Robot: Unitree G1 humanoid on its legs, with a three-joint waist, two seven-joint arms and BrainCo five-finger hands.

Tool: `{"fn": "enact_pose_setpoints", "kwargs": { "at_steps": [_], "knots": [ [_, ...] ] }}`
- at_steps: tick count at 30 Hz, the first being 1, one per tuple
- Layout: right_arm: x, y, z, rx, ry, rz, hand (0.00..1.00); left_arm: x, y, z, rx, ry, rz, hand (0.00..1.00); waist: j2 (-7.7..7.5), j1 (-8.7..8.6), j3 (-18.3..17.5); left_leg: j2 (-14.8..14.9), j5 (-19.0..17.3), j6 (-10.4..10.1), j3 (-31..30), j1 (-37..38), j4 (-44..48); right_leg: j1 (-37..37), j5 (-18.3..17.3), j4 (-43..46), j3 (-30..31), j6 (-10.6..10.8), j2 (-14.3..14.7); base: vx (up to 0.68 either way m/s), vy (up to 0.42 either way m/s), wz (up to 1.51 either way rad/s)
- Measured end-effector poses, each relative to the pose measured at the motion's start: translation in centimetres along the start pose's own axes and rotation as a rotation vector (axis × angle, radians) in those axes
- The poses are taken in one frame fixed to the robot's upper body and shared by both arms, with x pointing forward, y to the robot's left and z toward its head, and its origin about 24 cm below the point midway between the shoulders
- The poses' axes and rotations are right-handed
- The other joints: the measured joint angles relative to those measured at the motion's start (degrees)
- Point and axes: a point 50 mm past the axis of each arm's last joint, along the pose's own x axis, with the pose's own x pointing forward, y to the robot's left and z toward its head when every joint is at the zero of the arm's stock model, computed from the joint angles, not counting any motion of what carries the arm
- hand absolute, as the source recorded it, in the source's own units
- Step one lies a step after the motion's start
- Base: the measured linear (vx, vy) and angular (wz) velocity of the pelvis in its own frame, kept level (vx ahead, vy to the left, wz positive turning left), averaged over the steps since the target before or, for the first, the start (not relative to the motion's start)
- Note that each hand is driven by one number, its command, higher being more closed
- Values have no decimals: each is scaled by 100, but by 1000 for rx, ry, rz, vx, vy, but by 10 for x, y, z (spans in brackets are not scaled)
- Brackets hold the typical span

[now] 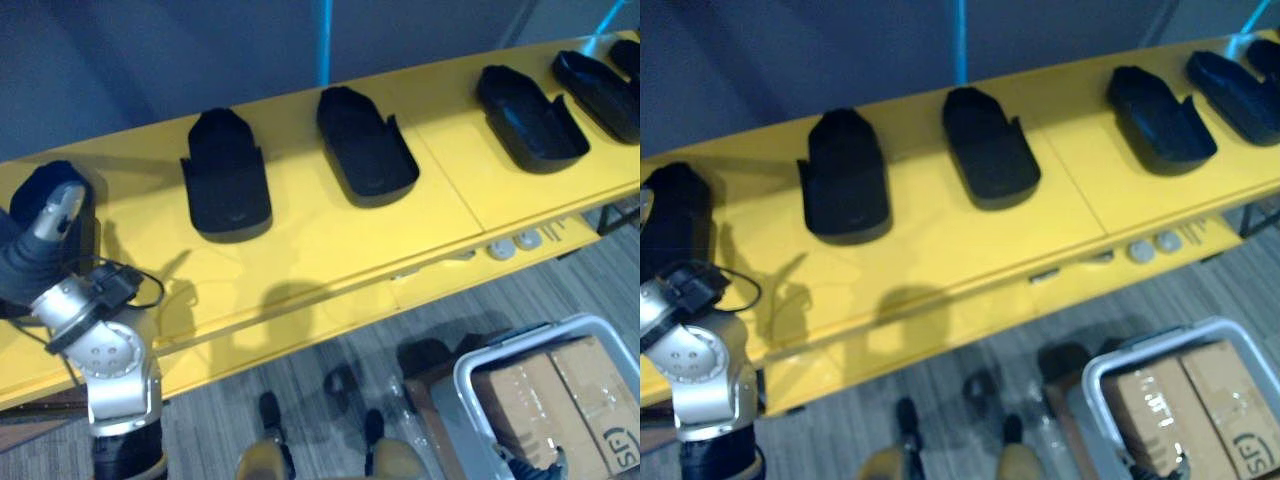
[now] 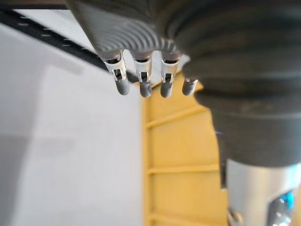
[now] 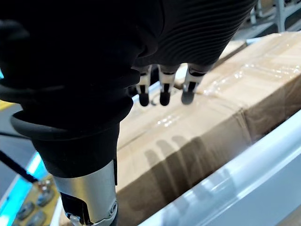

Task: Walk over and take plastic housings, then place them on the shelf

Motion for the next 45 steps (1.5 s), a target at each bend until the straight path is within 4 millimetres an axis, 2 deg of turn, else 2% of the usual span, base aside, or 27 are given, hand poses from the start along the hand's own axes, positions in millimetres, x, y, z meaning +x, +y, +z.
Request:
{"fn": "enact_pose_setpoints", "kwargs": {
  "at_steps": [4,10,17,29,33,38,45],
  "knots": [
    [-2,2,-3,-12,8,11,0,-4,8,1,79,5,122,0,6,-6,-9,4,-2,-2,-35,54,-1,106,-5,-56,-72,-7,6,-6,-7,5],
    [-4,6,-3,-18,6,29,0,-22,40,-12,264,148,363,0,-42,25,-38,-10,-2,-2,-126,39,-1,156,-22,-90,-128,-32,5,-1,-2,6],
    [-8,11,-3,-30,-2,61,0,-34,57,-34,337,288,405,0,-113,19,-82,-14,-1,-1,-129,44,-1,164,6,-88,-131,9,0,0,0,0],
    [-8,12,-3,-32,-1,84,0,-60,74,-75,497,521,453,0,-114,-3,-119,-8,1,-1,-119,56,0,160,23,-78,-107,9,2,0,0,0],
    [-8,14,-1,-28,-10,87,0,-68,87,-92,562,585,540,0,-111,-5,-119,1,-2,-1,-106,100,1,173,-14,-75,-104,-51,6,0,0,0],
    [-9,18,3,-30,-25,103,0,-74,101,-97,621,615,626,0,-106,0,-115,-2,-10,3,-85,109,1,172,-45,-95,-109,-66,0,0,0,0],
    [-8,18,8,-19,-45,103,0,-85,113,-104,697,655,662,0,-90,3,-106,-8,-49,-8,-28,171,2,231,-75,-116,-104,-62,-13,16,-9,-1]
  ]
}}
